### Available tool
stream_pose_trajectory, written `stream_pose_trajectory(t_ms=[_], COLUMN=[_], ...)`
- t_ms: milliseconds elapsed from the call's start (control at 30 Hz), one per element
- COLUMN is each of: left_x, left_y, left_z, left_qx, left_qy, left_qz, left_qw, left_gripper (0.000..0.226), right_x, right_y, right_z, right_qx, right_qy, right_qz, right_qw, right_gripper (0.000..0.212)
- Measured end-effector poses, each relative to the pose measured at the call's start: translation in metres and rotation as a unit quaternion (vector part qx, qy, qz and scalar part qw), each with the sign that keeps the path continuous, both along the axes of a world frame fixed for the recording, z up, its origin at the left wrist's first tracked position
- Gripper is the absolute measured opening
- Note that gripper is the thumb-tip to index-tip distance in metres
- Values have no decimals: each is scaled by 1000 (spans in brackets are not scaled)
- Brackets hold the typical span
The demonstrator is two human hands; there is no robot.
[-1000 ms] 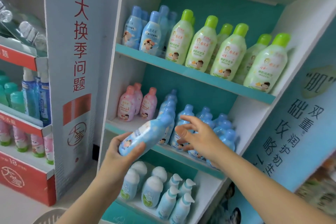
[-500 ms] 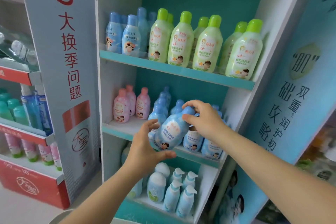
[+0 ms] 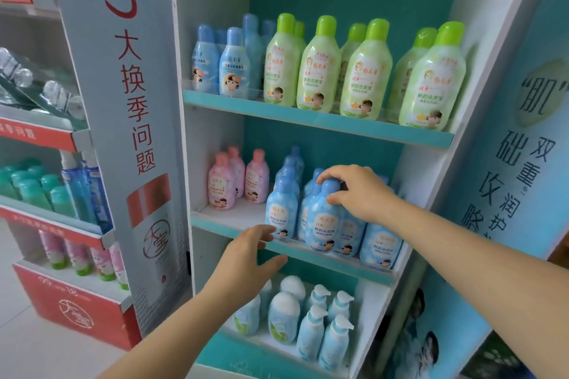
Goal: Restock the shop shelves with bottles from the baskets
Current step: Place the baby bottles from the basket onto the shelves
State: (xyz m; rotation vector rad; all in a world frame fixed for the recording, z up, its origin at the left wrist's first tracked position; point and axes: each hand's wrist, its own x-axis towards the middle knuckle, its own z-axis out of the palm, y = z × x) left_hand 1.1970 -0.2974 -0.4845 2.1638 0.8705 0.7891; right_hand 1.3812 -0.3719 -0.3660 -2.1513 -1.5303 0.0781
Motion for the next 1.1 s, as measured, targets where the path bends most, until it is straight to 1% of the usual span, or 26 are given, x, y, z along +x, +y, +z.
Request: stream_pose_trajectory(t_ms=[100, 167, 300, 433, 700, 1100], left_x=[15, 29, 58, 76, 86, 86], left_y=[-6, -11, -22, -22, -22, -25], left_z=[13, 20, 24, 20, 16, 19], left_qx=[43, 49, 23, 1, 25, 37], left_qy=[-14, -29, -13, -16, -12, 45], left_qz=[7, 16, 25, 70, 98, 124], left_qw=[999, 998, 999, 997, 995, 991], left_gripper=[53, 55, 58, 44, 32, 35], right_x=[1, 2, 5, 9, 16, 17], right_y=[4, 7, 11, 11, 13, 21], right_z=[-2, -4, -8, -11, -11, -14], right_qx=[12, 17, 30, 33, 35, 39], right_qy=[7, 7, 12, 17, 29, 29], right_qz=[6, 8, 7, 5, 8, 0], right_qw=[1000, 1000, 999, 999, 999, 999], right_gripper=[36, 36, 35, 36, 37, 36])
